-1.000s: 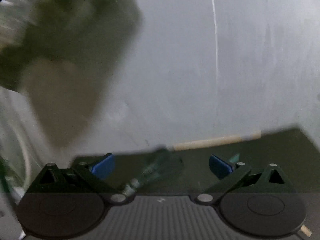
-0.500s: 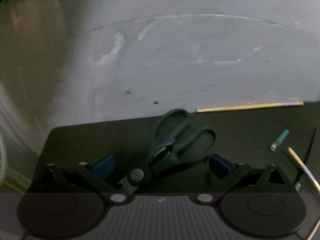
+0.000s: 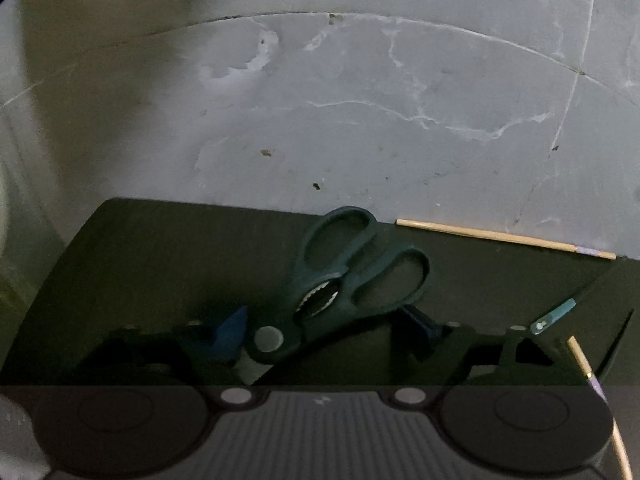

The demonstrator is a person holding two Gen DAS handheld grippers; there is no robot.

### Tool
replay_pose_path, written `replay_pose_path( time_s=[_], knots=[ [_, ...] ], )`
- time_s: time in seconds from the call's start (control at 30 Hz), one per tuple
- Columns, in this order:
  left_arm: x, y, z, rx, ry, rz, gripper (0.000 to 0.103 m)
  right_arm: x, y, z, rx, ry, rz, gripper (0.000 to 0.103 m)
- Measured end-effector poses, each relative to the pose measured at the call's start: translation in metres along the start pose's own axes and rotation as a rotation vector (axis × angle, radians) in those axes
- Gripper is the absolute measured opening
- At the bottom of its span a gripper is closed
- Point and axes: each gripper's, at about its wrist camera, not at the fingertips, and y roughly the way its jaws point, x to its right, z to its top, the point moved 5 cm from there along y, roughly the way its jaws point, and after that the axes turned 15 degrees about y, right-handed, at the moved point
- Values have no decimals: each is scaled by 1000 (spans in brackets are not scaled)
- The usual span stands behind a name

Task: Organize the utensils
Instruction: 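Move the open right tool down to the green-handled scissors, then close the right tool on the scissors' pivot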

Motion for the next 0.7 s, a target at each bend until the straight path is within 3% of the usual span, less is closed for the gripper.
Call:
replay_pose_path(
  time_s=[0.1, 0.17, 0.37, 0.53, 0.63, 0.7],
  knots=[
    [0, 1, 0, 1, 0, 0, 77, 10, -5, -1, -25, -45, 43, 63],
    [0, 0, -1, 2, 1, 0, 77, 15, -12, -3, -45, -84, 71, 47],
    [0, 1, -1, 3, 5, 1, 77, 32, -32, -15, -114, -183, 153, 32],
    [0, 1, -1, 3, 5, 1, 77, 43, -46, -22, -177, -256, 186, 35],
    [1, 1, -1, 3, 9, 0, 77, 46, -46, -17, -205, -228, 184, 59],
    [0, 2, -1, 3, 10, -1, 77, 45, -40, -12, -205, -214, 167, 62]
  ],
)
